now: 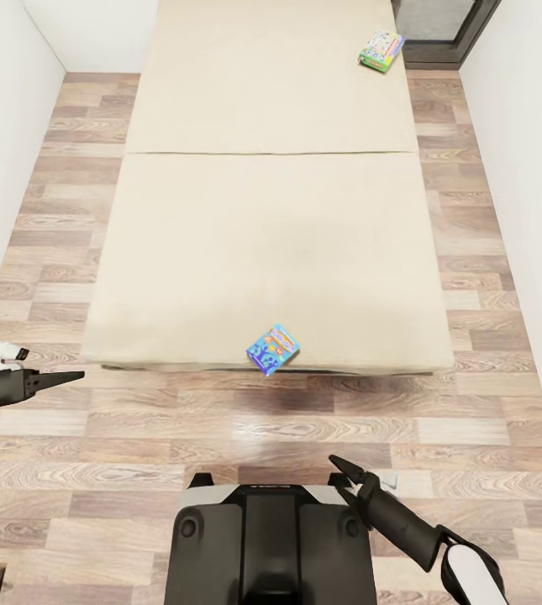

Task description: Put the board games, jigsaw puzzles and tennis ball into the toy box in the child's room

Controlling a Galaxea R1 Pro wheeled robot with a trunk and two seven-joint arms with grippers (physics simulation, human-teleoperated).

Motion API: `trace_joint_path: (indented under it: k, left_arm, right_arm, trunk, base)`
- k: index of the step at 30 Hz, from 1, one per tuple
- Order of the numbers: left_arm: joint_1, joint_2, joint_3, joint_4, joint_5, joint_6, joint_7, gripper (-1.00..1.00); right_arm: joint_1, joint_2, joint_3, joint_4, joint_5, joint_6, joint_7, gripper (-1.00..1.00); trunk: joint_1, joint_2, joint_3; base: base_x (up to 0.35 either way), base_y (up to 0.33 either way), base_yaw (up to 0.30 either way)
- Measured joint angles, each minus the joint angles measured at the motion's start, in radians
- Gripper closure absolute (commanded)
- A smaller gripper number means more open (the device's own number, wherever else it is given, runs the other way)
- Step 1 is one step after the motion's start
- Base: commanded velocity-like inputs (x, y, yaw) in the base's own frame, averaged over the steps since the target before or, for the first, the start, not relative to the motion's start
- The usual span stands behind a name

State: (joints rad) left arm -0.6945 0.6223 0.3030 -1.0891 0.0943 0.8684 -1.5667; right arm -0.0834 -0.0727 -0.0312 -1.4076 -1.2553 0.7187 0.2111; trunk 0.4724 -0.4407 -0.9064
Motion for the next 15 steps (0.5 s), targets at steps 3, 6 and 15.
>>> trace_joint_path:
  k: [3,6,15]
  left_arm:
    - [0.0,0.0,0.001,0.0,0.0,0.0,0.0,-1.0]
    - [0.001,0.0,0.0,0.0,0.0,0.0,0.0,-1.0]
    - [0.007,0.0,0.0,0.0,0.0,-0.011,0.0,-1.0]
  right_arm:
    - [-0.003,0.009,0.02,0.05,0.054,-0.054,0.005,-1.0]
    - [-0.004,0.012,0.029,0.093,0.098,-0.089,0.013,-1.0]
    - [-0.004,0.014,0.04,0.14,0.134,-0.127,0.057,-1.0]
  trunk:
    - [0.0,0.0,0.004]
    - [0.0,0.0,0.009]
    - [0.0,0.0,0.024]
  base:
    - [0.0,0.0,0.07]
    - [0.0,0.0,0.035]
    - [0.0,0.0,0.008]
